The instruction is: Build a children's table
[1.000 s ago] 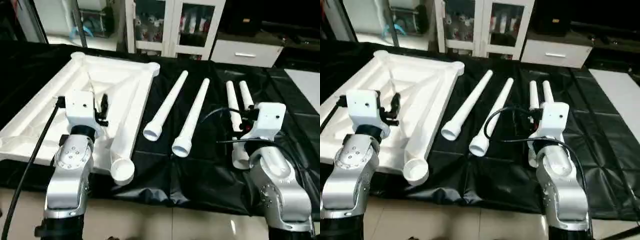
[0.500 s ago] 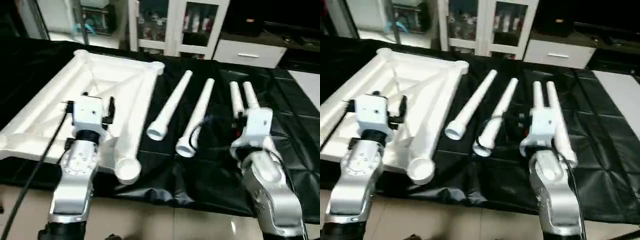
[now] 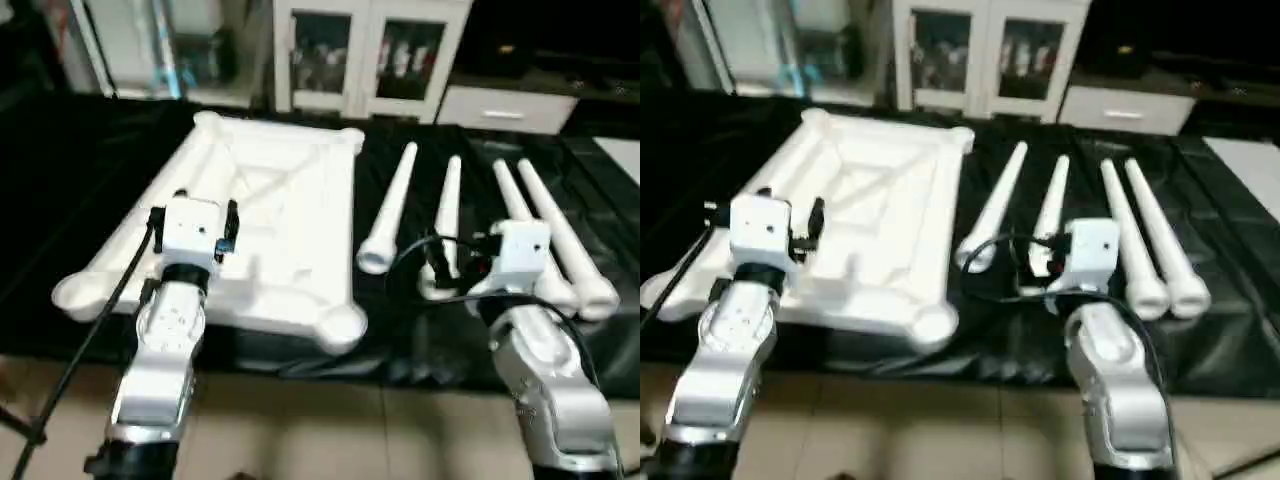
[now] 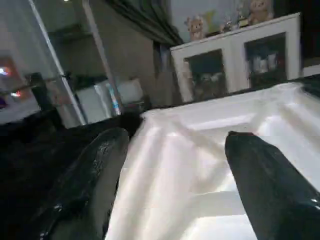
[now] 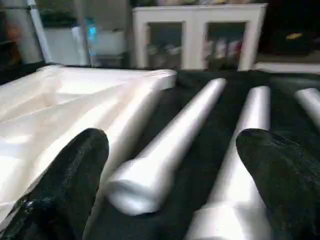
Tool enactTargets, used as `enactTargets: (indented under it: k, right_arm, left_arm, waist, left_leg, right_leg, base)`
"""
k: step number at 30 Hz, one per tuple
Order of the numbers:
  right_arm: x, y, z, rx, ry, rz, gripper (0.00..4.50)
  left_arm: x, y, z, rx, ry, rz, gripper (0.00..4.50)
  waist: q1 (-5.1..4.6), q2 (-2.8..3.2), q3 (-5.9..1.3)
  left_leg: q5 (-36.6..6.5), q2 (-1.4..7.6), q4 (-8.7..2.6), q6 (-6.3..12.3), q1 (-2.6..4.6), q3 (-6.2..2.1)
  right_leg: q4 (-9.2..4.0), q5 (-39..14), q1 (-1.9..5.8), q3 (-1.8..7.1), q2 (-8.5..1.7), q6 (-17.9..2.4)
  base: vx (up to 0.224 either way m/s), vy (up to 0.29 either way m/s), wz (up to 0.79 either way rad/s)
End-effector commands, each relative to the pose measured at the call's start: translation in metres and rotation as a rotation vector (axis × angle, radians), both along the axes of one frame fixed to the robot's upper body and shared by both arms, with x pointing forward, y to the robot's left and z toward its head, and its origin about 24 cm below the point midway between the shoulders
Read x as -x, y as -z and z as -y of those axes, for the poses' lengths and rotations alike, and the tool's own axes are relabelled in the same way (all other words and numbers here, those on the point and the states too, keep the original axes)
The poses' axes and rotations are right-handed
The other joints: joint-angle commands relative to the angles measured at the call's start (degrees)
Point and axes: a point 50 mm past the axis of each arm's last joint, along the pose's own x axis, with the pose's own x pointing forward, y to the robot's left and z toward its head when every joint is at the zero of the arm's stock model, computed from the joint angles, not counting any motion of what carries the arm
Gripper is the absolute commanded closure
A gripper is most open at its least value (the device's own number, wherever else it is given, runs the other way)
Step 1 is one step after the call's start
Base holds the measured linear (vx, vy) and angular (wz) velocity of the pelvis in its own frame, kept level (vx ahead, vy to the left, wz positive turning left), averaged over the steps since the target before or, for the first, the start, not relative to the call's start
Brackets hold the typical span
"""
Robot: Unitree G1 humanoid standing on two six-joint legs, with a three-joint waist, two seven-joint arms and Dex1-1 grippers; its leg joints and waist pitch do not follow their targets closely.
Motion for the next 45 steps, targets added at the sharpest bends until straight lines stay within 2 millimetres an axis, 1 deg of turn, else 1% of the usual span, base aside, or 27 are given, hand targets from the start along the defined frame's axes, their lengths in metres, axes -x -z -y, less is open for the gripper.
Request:
enactTargets:
  k: [1, 3, 4, 5, 7, 8, 10, 11, 12, 14, 15, 17, 20, 23, 25, 28, 32, 33, 36, 38, 39, 40, 41, 42, 43, 44, 45]
  right_arm:
    - [-0.003, -0.006, 0.005, 0.003, 0.011, 0.016, 0.0]
    - [-0.006, -0.009, 0.005, 0.033, 0.01, 0.027, 0.0]
    - [-0.006, -0.009, 0.006, 0.037, 0.012, 0.029, 0.0]
    - [-0.006, -0.009, 0.007, 0.036, 0.013, 0.029, 0.0]
    - [-0.005, -0.008, 0.009, 0.032, 0.014, 0.027, 0.0]
    - [-0.005, -0.008, 0.01, 0.035, 0.015, 0.026, 0.0]
    - [-0.004, -0.006, 0.012, 0.046, 0.015, 0.023, 0.0]
    - [-0.004, -0.006, 0.012, 0.051, 0.014, 0.024, 0.0]
    - [-0.003, -0.006, 0.013, 0.054, 0.014, 0.025, 0.0]
    - [-0.003, -0.007, 0.013, 0.052, 0.012, 0.025, 0.0]
    - [-0.004, -0.007, 0.014, 0.052, 0.014, 0.029, 0.0]
    - [-0.003, -0.008, 0.014, 0.05, 0.009, 0.032, 0.0]
    - [-0.001, -0.007, 0.013, 0.043, 0.011, 0.034, 0.0]
    - [0.0, -0.006, 0.015, 0.037, 0.021, 0.031, 0.0]
    - [0.0, -0.006, 0.016, 0.037, 0.029, 0.03, 0.0]
    - [0.0, -0.006, 0.017, 0.037, 0.036, 0.033, 0.0]
    - [0.0, -0.006, 0.017, 0.045, 0.038, 0.04, 0.0]
    - [0.0, -0.006, 0.017, 0.045, 0.04, 0.041, 0.0]
    - [0.0, -0.006, 0.017, 0.054, 0.041, 0.041, 0.0]
    - [0.0, -0.006, 0.017, 0.057, 0.041, 0.041, 0.0]
    - [0.0, -0.006, 0.017, 0.059, 0.04, 0.042, 0.0]
    - [0.0, -0.006, 0.018, 0.062, 0.04, 0.042, 0.0]
    - [0.0, -0.006, 0.018, 0.062, 0.04, 0.042, 0.0]
    - [0.0, -0.006, 0.018, 0.063, 0.041, 0.042, 0.0]
    - [0.0, -0.006, 0.018, 0.065, 0.041, 0.043, 0.0]
    - [-0.001, -0.006, 0.019, 0.066, 0.041, 0.044, 0.0]
    - [-0.001, -0.006, 0.019, 0.069, 0.04, 0.046, 0.0]
  left_arm:
    - [-0.002, -0.001, 0.007, -0.006, 0.009, 0.011, 0.97]
    - [-0.001, 0.0, 0.013, 0.016, 0.028, 0.01, 0.97]
    - [0.0, 0.001, 0.016, 0.028, 0.047, -0.003, 0.97]
    - [0.0, 0.001, 0.017, 0.028, 0.049, -0.008, 0.97]
    - [0.003, 0.002, 0.018, 0.042, 0.059, -0.001, 0.97]
    - [0.004, 0.002, 0.017, 0.049, 0.055, -0.005, 0.97]
    - [0.004, 0.001, 0.016, 0.048, 0.073, 0.008, 0.97]
    - [0.004, 0.001, 0.015, 0.034, 0.077, 0.008, 0.97]
    - [0.004, 0.001, 0.014, 0.028, 0.079, 0.006, 0.97]
    - [0.004, 0.002, 0.014, 0.02, 0.077, 0.002, 0.97]
    - [0.003, 0.002, 0.012, 0.009, 0.073, -0.002, 0.97]
    - [0.003, 0.001, 0.013, 0.02, 0.083, 0.001, 0.97]
    - [0.003, -0.001, 0.015, 0.009, 0.095, 0.007, 0.97]
    - [0.003, -0.001, 0.016, 0.013, 0.102, 0.01, 0.97]
    - [0.003, -0.001, 0.016, 0.007, 0.104, 0.01, 0.97]
    - [0.003, -0.001, 0.016, 0.0, 0.107, 0.009, 0.97]
    - [0.002, -0.002, 0.016, -0.009, 0.114, 0.008, 0.97]
    - [0.002, -0.001, 0.017, -0.01, 0.117, 0.006, 0.97]
    - [0.002, -0.001, 0.017, -0.011, 0.119, 0.005, 0.97]
    - [0.002, -0.001, 0.017, -0.011, 0.12, 0.006, 0.97]
    - [0.001, -0.002, 0.018, -0.011, 0.12, 0.006, 0.97]
    - [0.001, -0.002, 0.018, -0.011, 0.122, 0.007, 0.97]
    - [0.001, -0.002, 0.018, -0.011, 0.122, 0.007, 0.97]
    - [0.001, -0.002, 0.018, -0.011, 0.123, 0.006, 0.97]
    - [0.001, -0.002, 0.018, -0.011, 0.123, 0.006, 0.97]
    - [0.001, -0.002, 0.018, -0.011, 0.123, 0.005, 0.97]
    - [0.001, -0.001, 0.018, -0.01, 0.123, 0.005, 0.97]
  waist:
    - [-0.41, 2.46, -2.78]
    - [-0.69, 1.98, -3.02]
    - [-0.78, 1.52, -3.03]
    - [-0.36, 1.61, -3.22]
    - [0.34, 1.97, -3.48]
    - [0.36, 1.91, -3.52]
    - [0.8, 0.02, -3.57]
    - [1.41, -1.17, -3.21]
    - [2.67, -2.39, -3.15]
    - [3.45, -2.92, -2.91]
    - [3.4, -1.66, -2.67]
    - [2.29, -0.36, -2.7]
    - [1.75, -0.34, -2.77]
    - [1.74, -0.39, -2.15]
    - [1.41, -0.1, -1.8]
    - [0.63, 0.83, -1.3]
    - [-0.44, 1.02, -1.81]
    - [-0.42, 0.55, -2.28]
    - [0.22, 0.47, -3.45]
    - [0.14, 0.62, -4.02]
    - [-0.19, 0.79, -4.32]
    - [-0.53, 0.92, -4.65]
    - [-0.9, 0.98, -4.73]
    - [-1.41, 0.64, -4.37]
    - [-1.2, -0.24, -4.02]
    - [-0.71, -0.79, -3.79]
    - [1.28, -2.7, -4.09]
  left_leg:
    - [-18.3, 5.72, -11.89, -16.39, 2.15, -5.27]
    - [-25.7, 10.51, -13.75, -17.99, 3.73, -7.55]
    - [-24.7, 12.5, -14.83, -13.69, 3.83, -8.59]
    - [-22.6, 12.94, -15.05, -11.32, 4.1, -8.55]
    - [-22.6, 9.52, -15.7, -7.97, 2.58, -5.31]
    - [-25.0, 8.55, -15.96, -8.16, 2.35, -5.03]
    - [-30.1, 5.57, -14.05, -8.31, 1.36, -3.95]
    - [-28.8, 3.56, -11.57, -8.39, -0.23, -2.24]
    - [-20.4, 3.3, -9.3, -5.64, -0.32, -1.2]
    - [-11.5, 3.75, -7.8, -2.18, -0.39, -0.8]
    - [-10.4, 5.01, -10.36, -2.56, -0.61, -0.97]
    - [-21.3, 5.85, -12.42, -5.83, -0.33, -1.76]
    - [-28.5, 5.69, -12.8, -8.19, 0.18, -1.66]
    - [-35.0, 5.6, -12.26, -7.55, 1.48, -1.4]
    - [-40.2, 5.47, -11.99, -7.33, 2.67, -1.5]
    - [-45.9, 5.39, -13.36, -7.15, 3.88, -1.74]
    - [-43.5, 5.1, -14.07, -6.25, 4.64, -1.65]
    - [-36.1, 4.79, -13.74, -3.87, 3.5, -0.84]
    - [-19.3, 4.53, -13.25, 2.43, 2.72, 0.8]
    - [-10.2, 4.45, -12.71, 7.19, 3.84, 0.69]
    - [-3.6, 4.47, -12.13, 11.7, 4.84, 0.04]
    - [4.2, 4.77, -11.31, 17.7, 7.06, -0.94]
    - [7.7, 5.26, -10.88, 20.86, 8.83, -1.82]
    - [10.0, 6.61, -10.52, 25.7, 11.22, -3.45]
    - [11.7, 6.37, -10.15, 27.86, 10.62, -3.34]
    - [10.7, 5.1, -9.66, 26.96, 9.15, -1.84]
    - [6.6, -1.05, -5.95, 22.31, 1.5, 2.66]
  right_leg:
    - [-0.59, 6.0, 0.94, -1.25, 3.37, -3.9]
    - [-0.48, 0.0, 1.77, -0.59, 2.39, -2.3]
    - [1.25, -4.2, 1.6, -0.37, 2.58, 0.0]
    - [2.03, -5.6, 1.11, -0.32, 2.73, 0.6]
    - [3.1, -6.3, 1.71, -1.1, 3.97, 1.0]
    - [2.64, -6.0, 2.05, -1.06, 3.95, 1.0]
    - [-2.48, -6.8, 2.71, 0.89, 0.65, 0.1]
    - [-6.03, -15.9, 3.03, 2.49, -3.48, -1.7]
    - [-8.21, -30.0, 3.46, 3.1, -6.07, -1.5]
    - [-9.56, -37.5, 3.69, 3.56, -7.5, -0.8]
    - [-8.33, -34.6, 3.72, 1.56, -4.4, -2.7]
    - [-6.38, -25.8, 3.45, 0.14, -1.37, -3.6]
    - [-6.36, -19.9, 3.46, 0.19, -1.96, -4.4]
    - [-8.12, -31.9, 3.39, 0.36, -2.73, -2.8]
    - [-9.04, -39.0, 3.84, -0.66, -2.09, -1.5]
    - [-8.84, -35.2, 5.1, -1.91, 0.01, -1.3]
    - [-8.96, -27.5, 6.18, -1.56, -0.2, -2.7]
    - [-9.45, -25.3, 7.61, -0.74, -1.13, -3.8]
    - [-9.11, -14.5, 9.5, -0.39, -0.9, -6.9]
    - [-7.79, -5.6, 9.21, -1.08, 0.29, -8.1]
    - [-6.46, -0.4, 8.75, -1.57, 1.2, -8.4]
    - [-4.91, 2.1, 7.09, -2.18, 2.13, -7.8]
    - [-3.96, 1.7, 5.43, -2.4, 2.59, -6.9]
    - [-2.43, -1.1, 2.4, -1.93, 2.49, -4.8]
    - [-2.48, -0.8, 2.3, -0.61, 1.33, -2.8]
    - [-3.53, 1.3, 3.64, 0.31, 0.68, -2.9]
    - [-5.82, 10.0, 11.62, 4.3, -0.86, -5.2]
  base:
    - [-0.094, 0.237, -0.11]
    - [-0.085, 0.155, 0.06]
    - [-0.089, 0.116, 0.11]
    - [-0.107, 0.096, 0.14]
    - [-0.111, 0.073, 0.13]
    - [-0.059, 0.01, 0.01]
    - [-0.094, -0.052, -0.07]
    - [-0.126, -0.123, -0.22]
    - [-0.082, -0.092, -0.18]
    - [-0.067, -0.054, -0.23]
    - [-0.058, -0.04, -0.23]
    - [-0.019, -0.007, -0.11]
    - [0.0, 0.0, 0.0]
    - [0.0, 0.0, 0.0]
    - [0.0, 0.0, 0.0]
    - [0.054, 0.047, -0.14]
    - [0.085, 0.029, -0.12]
    - [0.112, 0.015, -0.13]
    - [0.115, -0.005, -0.01]
    - [0.098, -0.009, 0.02]
    - [0.149, -0.014, 0.01]
    - [0.158, -0.02, 0.02]
    - [0.158, -0.02, 0.02]
    - [0.147, -0.04, 0.05]
    - [0.132, -0.061, 0.04]
    - [0.186, -0.104, 0.07]
    - [0.115, -0.076, 0.06]
